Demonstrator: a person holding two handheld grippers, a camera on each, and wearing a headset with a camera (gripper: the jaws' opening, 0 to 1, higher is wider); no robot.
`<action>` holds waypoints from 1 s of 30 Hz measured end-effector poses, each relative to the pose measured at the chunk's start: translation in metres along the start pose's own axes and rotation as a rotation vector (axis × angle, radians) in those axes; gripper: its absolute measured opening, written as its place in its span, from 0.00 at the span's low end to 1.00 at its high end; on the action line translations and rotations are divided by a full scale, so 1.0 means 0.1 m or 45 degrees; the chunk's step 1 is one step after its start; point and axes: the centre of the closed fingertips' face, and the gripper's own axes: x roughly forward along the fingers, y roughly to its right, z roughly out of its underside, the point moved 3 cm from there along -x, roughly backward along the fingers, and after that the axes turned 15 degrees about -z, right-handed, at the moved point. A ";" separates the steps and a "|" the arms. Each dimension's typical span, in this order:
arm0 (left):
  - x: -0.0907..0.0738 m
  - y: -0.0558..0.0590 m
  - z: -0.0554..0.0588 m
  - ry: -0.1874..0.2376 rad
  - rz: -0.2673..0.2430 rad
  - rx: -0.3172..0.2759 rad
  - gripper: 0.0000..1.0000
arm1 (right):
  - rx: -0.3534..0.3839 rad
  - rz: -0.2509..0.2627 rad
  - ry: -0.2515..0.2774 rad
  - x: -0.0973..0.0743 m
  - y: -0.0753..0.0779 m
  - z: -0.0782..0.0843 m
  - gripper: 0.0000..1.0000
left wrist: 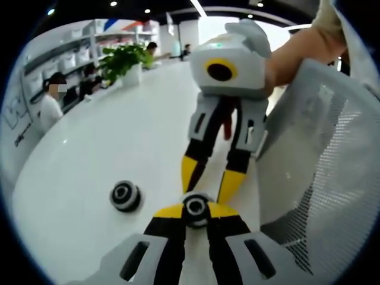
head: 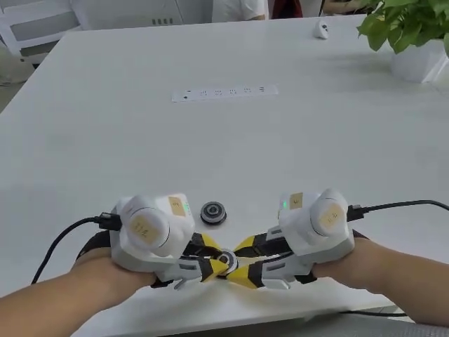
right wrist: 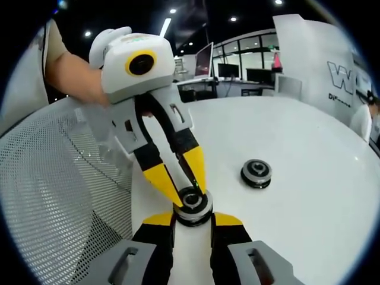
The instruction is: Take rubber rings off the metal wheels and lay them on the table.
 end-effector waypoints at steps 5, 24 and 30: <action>0.00 0.00 0.00 0.001 -0.003 -0.003 0.14 | 0.011 0.015 -0.011 -0.03 0.01 0.04 0.14; 0.00 0.01 0.00 0.002 -0.013 0.010 0.14 | 0.016 0.033 -0.025 -0.04 0.00 0.05 0.10; 0.00 0.01 0.00 0.003 -0.016 0.013 0.14 | 0.002 0.046 -0.052 -0.04 -0.01 0.06 0.06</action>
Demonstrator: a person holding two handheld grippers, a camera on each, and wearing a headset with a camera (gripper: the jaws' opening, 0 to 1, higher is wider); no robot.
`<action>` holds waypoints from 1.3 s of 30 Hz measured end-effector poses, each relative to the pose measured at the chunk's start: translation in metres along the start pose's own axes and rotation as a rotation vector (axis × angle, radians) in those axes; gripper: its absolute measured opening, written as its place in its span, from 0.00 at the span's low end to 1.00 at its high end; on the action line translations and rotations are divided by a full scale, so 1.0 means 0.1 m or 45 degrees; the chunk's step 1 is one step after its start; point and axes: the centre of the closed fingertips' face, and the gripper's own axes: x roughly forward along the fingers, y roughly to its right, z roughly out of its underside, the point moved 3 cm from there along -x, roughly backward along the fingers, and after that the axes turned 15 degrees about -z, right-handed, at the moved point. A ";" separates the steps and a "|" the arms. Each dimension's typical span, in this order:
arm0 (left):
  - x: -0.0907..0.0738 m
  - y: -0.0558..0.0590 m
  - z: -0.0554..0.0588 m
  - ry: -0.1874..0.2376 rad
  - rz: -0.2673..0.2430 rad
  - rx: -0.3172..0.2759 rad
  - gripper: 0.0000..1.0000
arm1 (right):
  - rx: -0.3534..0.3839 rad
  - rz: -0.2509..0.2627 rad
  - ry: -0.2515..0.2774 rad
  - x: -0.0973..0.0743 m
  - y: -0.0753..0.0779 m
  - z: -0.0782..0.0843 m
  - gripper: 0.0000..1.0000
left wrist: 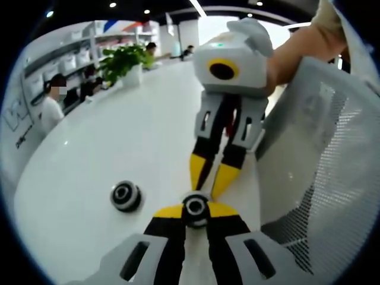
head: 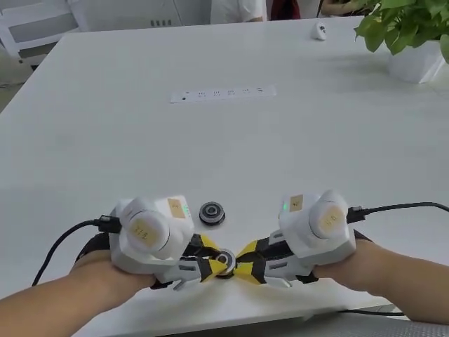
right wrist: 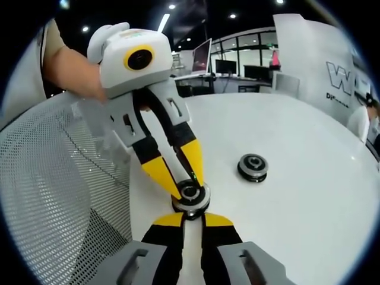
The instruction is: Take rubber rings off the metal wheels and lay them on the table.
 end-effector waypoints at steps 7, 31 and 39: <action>0.00 0.00 0.00 -0.001 -0.004 0.004 0.14 | -0.004 0.010 -0.003 -0.01 0.01 0.00 0.02; 0.01 0.00 0.00 -0.021 -0.013 0.010 0.12 | -0.009 0.053 -0.025 -0.07 0.01 -0.01 0.00; 0.01 0.01 0.00 -0.017 -0.013 0.006 0.12 | -0.066 0.052 -0.071 -0.02 0.02 0.00 0.00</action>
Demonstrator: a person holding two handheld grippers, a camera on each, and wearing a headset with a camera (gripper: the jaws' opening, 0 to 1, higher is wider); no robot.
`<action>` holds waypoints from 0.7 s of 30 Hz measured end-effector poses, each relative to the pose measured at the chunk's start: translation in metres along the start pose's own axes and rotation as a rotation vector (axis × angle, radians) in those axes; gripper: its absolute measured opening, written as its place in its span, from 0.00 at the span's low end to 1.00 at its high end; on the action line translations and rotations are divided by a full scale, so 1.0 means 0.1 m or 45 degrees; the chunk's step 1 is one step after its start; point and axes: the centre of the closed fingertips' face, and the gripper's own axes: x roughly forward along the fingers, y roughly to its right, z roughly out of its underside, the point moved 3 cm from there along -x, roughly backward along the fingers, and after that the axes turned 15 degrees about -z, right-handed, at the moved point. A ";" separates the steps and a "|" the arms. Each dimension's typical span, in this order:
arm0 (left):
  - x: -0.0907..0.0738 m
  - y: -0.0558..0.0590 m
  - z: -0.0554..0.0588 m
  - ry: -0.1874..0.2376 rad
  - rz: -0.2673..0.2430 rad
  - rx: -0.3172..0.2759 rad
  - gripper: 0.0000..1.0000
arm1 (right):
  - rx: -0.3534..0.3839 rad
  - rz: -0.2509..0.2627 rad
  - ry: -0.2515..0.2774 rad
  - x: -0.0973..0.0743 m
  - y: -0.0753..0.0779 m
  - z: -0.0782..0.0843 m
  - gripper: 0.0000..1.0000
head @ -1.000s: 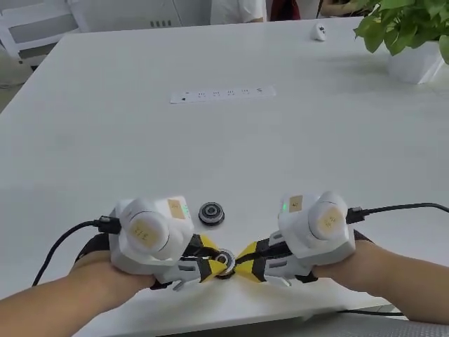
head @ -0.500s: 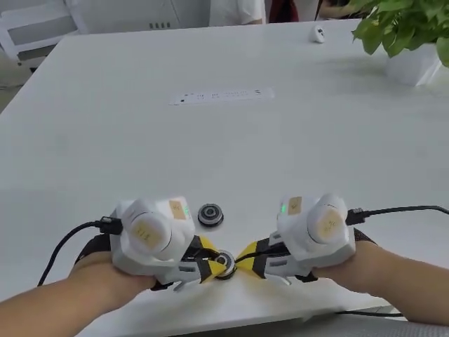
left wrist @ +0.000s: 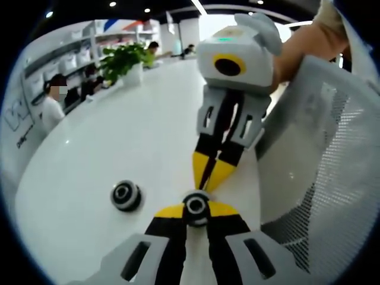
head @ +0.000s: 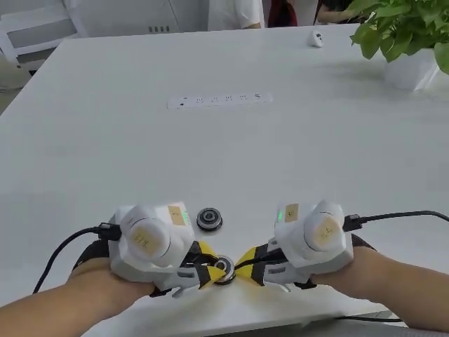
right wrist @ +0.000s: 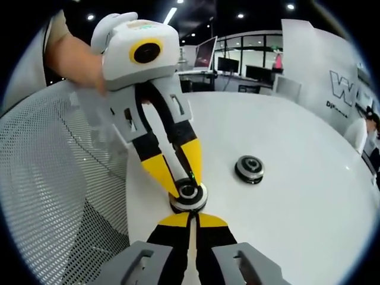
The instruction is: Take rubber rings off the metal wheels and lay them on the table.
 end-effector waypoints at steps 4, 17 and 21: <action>0.00 0.00 0.00 -0.002 -0.002 -0.002 0.12 | 0.016 -0.001 0.020 0.00 0.02 0.00 0.01; 0.00 0.01 0.00 -0.004 -0.005 -0.004 0.12 | 0.088 0.008 0.059 -0.02 0.03 0.00 0.00; 0.00 0.01 -0.01 -0.007 -0.008 0.000 0.12 | 0.111 0.016 0.071 -0.04 0.04 0.00 0.00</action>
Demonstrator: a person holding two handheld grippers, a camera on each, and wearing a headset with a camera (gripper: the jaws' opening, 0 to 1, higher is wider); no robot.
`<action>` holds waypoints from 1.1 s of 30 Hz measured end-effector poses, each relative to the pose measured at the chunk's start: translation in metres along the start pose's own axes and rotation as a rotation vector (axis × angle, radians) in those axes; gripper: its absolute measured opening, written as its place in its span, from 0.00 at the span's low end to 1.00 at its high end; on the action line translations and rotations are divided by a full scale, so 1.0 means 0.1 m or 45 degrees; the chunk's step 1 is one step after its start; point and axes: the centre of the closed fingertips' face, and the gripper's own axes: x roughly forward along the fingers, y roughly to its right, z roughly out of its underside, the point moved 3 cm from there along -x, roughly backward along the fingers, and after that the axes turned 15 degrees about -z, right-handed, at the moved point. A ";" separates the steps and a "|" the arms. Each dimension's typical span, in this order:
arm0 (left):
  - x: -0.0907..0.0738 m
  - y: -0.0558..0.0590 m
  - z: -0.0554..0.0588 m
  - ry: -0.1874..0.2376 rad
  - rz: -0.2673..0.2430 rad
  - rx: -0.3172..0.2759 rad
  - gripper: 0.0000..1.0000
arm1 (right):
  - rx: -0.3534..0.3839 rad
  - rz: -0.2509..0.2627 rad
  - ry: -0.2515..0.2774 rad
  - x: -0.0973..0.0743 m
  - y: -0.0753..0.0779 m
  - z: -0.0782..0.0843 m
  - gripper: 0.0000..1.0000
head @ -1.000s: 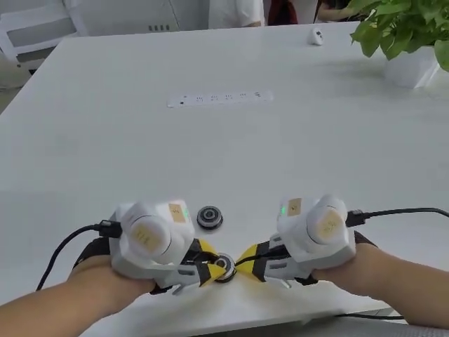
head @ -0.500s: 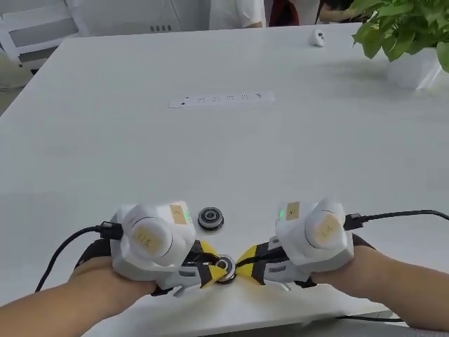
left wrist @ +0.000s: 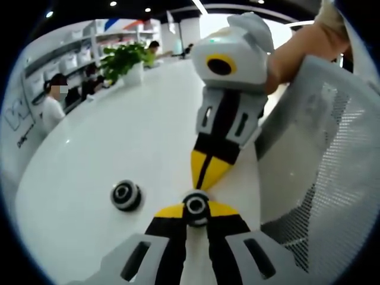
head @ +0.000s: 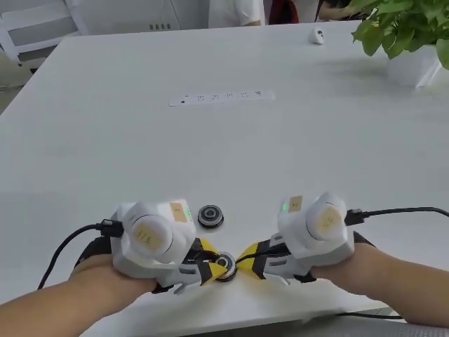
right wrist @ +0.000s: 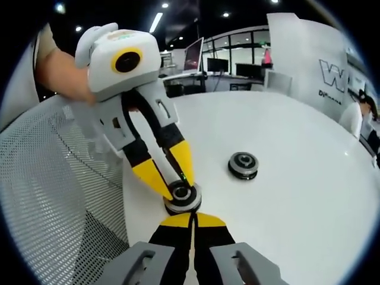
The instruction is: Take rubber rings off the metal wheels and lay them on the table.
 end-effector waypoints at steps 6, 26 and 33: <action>0.00 0.00 0.00 -0.001 -0.002 -0.003 0.12 | 0.087 0.005 0.055 -0.04 0.01 -0.02 0.00; 0.02 0.00 -0.01 -0.007 -0.026 -0.014 0.12 | 0.364 -0.047 0.240 -0.08 0.01 -0.12 0.00; 0.02 0.00 -0.01 -0.009 -0.030 -0.010 0.12 | 0.372 -0.074 0.253 -0.07 -0.02 -0.14 0.00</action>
